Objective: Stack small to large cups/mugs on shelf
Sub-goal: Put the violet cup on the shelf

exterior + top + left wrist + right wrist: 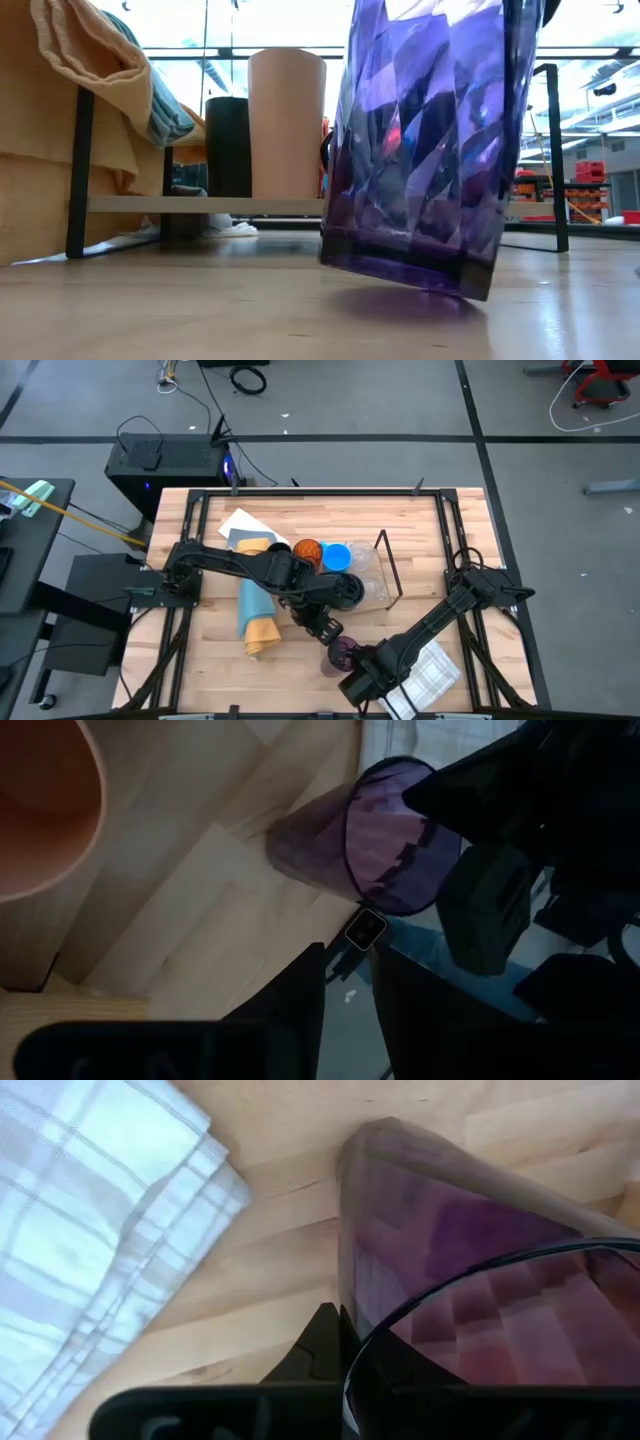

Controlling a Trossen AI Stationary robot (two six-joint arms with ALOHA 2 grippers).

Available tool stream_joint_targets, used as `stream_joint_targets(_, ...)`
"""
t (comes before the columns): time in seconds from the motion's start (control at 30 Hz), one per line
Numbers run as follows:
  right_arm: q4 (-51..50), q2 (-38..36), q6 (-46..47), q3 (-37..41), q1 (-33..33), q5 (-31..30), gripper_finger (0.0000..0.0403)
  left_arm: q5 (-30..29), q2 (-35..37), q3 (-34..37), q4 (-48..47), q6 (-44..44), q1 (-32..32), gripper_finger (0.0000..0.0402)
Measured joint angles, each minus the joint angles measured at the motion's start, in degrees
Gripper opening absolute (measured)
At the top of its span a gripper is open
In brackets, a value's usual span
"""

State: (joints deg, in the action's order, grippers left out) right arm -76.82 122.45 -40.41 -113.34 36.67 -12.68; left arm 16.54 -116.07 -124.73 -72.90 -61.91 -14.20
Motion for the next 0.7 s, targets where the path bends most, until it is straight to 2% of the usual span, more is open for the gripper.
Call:
stream_joint_targets(0.33,0.6,-1.3,-0.5,0.4,-0.3,-5.2,0.0004,0.2,0.0,0.0,0.2,1.0,-0.3,0.0089)
stream_joint_targets(0.7,-0.8,-1.5,1.4,0.3,0.3,-5.6,0.0004,0.2,0.0,0.0,0.2,2.3,-0.2,0.0088)
